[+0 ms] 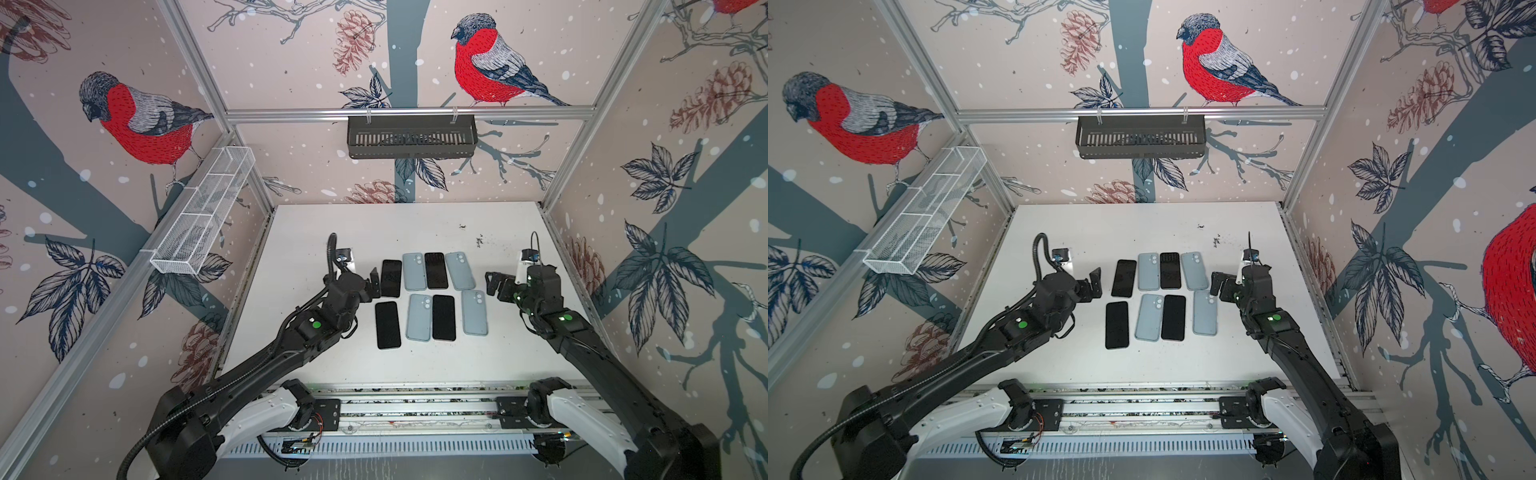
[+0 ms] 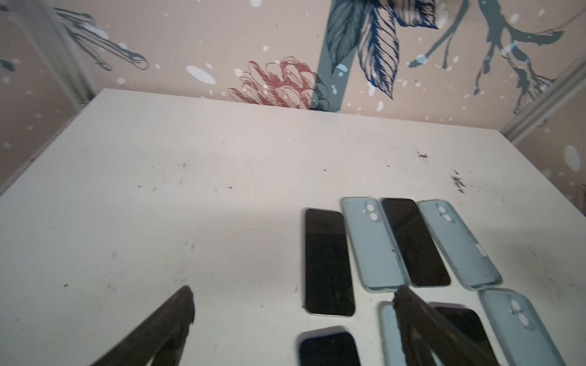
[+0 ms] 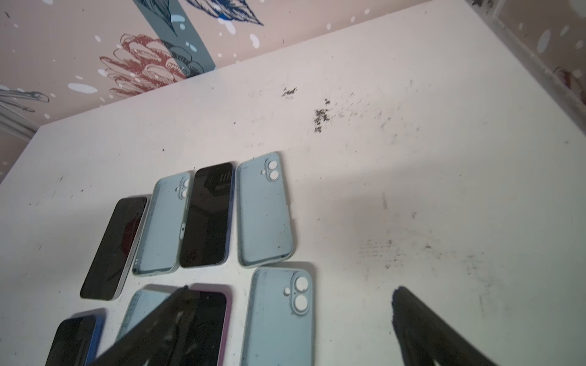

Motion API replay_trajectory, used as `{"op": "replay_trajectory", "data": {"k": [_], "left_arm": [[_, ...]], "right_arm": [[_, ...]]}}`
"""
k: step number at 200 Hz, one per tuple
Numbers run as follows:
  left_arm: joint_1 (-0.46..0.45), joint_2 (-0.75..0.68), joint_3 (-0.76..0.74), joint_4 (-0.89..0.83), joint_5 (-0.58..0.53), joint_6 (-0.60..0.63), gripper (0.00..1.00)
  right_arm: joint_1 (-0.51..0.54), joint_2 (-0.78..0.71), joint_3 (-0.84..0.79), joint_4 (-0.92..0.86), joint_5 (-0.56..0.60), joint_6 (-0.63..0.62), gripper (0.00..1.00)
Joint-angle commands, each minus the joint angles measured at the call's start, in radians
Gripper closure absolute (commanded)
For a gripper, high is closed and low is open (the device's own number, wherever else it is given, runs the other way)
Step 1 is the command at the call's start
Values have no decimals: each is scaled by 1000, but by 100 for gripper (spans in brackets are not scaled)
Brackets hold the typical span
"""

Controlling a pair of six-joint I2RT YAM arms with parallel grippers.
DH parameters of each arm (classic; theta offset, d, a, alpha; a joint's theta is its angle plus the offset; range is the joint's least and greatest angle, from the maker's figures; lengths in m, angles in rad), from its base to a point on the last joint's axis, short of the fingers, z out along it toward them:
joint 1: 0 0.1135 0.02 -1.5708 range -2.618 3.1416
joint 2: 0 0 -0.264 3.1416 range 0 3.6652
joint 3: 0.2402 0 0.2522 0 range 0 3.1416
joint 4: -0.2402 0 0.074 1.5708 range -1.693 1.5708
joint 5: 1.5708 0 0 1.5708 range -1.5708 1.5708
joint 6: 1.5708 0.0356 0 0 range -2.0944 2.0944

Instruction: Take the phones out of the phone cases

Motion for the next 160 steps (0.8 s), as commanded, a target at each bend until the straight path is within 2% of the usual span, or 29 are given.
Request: {"op": "replay_trajectory", "data": {"k": [1, 17, 26, 71, 91, 100, 119, 140, 151, 160], "left_arm": [[104, -66, -67, 96, -68, 60, 3], [233, -84, -114, 137, -11, 70, 3], [276, -89, -130, 154, 10, 78, 3], [316, -44, -278, 377, -50, 182, 3], [339, -5, -327, 461, -80, 211, 3], [360, -8, -324, 446, -69, 233, 3], [379, -10, -430, 683, -98, 337, 3], [454, 49, -565, 981, 38, 409, 3], [483, 118, -608, 1151, 82, 431, 3], [489, 161, -604, 1192, 106, 442, 3]], "right_arm": [[-150, 0, -34, 118, -39, -21, 1], [-241, 27, -90, 239, -50, -3, 1], [-266, 50, -103, 279, -61, -6, 1], [-331, 250, -89, 344, -32, -12, 1], [-324, 260, -140, 460, 48, -22, 1], [-321, 246, -178, 533, 77, -39, 1], [-273, 225, -275, 726, 170, -112, 1], [-196, 251, -414, 1058, 244, -198, 1], [-177, 262, -407, 1062, 254, -220, 1], [-170, 279, -416, 1128, 263, -238, 1]]}}
